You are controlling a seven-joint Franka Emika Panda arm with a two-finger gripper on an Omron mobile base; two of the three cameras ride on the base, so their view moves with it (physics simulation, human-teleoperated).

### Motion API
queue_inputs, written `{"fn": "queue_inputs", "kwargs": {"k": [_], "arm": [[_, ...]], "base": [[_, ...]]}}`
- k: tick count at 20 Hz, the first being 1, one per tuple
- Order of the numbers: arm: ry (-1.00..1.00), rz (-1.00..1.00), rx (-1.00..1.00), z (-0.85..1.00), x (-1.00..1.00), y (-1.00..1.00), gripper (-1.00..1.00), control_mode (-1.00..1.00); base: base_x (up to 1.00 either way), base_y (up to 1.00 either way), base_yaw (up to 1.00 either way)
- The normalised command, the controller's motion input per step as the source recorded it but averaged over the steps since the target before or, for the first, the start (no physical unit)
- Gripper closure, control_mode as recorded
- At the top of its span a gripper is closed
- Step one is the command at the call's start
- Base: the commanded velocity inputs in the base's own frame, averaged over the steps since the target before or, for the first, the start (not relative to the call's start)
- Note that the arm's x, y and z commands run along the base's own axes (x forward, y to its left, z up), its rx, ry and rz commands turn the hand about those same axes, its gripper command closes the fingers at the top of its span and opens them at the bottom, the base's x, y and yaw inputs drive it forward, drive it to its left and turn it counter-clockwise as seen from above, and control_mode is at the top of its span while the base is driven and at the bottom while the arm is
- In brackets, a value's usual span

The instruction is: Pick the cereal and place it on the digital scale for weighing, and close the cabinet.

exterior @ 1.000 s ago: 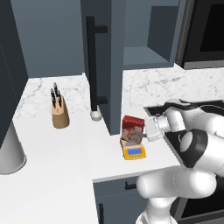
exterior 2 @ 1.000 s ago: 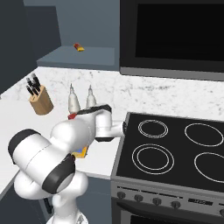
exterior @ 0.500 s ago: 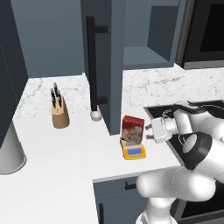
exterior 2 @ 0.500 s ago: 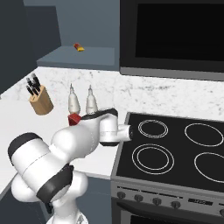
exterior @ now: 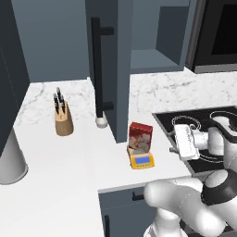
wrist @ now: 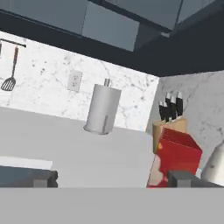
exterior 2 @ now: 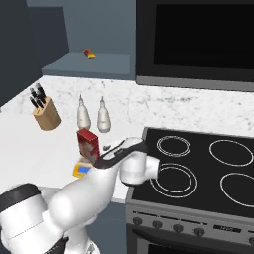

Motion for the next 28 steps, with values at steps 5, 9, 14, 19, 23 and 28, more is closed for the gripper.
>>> {"fn": "queue_inputs", "kwargs": {"k": [5,9,14,19,23,28], "arm": [[-0.65,0.0,0.04,1.0,-0.99,0.1,-1.0,-1.0],[-0.61,0.0,0.0,1.0,-0.97,0.32,-1.0,-1.0],[-0.59,0.0,0.0,1.0,-0.99,0.7,-1.0,-1.0],[-0.55,0.0,0.0,1.0,-0.98,0.82,-1.0,-1.0],[-0.55,0.0,-0.02,1.0,-0.97,0.76,-1.0,-1.0],[-0.51,-0.01,-0.04,0.78,-1.0,0.77,-1.0,-1.0]], "base": [[0.0,0.0,0.0],[0.0,0.0,0.0],[0.0,0.0,0.0],[0.0,0.0,0.0],[0.0,0.0,0.0],[0.0,0.0,0.0]]}}
